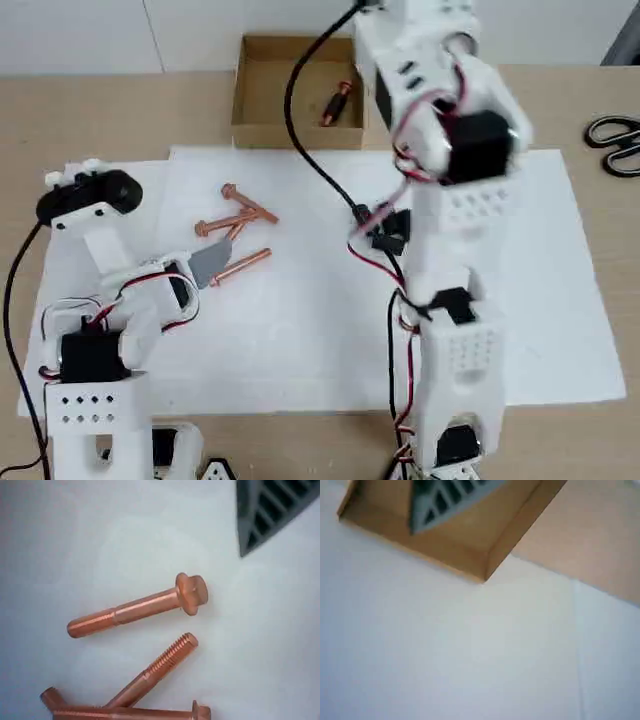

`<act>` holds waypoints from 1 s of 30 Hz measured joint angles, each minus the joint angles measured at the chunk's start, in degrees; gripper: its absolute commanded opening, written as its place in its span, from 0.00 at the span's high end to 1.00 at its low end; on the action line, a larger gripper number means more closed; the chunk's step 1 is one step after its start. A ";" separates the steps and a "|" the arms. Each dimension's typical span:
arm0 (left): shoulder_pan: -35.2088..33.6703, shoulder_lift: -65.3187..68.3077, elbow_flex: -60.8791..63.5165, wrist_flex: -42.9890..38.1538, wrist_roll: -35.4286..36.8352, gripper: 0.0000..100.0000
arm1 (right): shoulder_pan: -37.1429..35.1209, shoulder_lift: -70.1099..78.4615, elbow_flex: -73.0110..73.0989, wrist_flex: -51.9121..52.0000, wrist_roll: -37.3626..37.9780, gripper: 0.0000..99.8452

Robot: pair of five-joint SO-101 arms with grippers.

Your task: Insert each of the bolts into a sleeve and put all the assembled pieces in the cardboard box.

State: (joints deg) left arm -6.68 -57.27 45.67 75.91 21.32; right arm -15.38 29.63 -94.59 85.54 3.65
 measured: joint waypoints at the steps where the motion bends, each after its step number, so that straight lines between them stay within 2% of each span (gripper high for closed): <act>1: 0.00 0.00 0.00 0.26 0.00 0.65 | 0.00 -1.76 0.00 2.81 0.00 0.79; 4: 0.00 0.00 0.00 1.58 0.00 0.65 | 0.00 -6.24 -0.26 9.14 0.00 0.79; 15: 0.00 0.00 0.00 5.36 0.00 0.65 | 0.53 -19.16 3.52 11.60 0.00 0.79; 19: 0.00 0.00 0.00 5.36 0.00 0.65 | 0.53 -25.49 15.12 11.60 0.00 0.79; 30: 0.00 0.00 0.00 5.36 -0.35 0.65 | 0.79 -43.87 60.75 9.93 0.00 0.79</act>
State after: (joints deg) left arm -6.68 -57.27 45.67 81.27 20.97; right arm -14.59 -14.24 -33.85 95.47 3.65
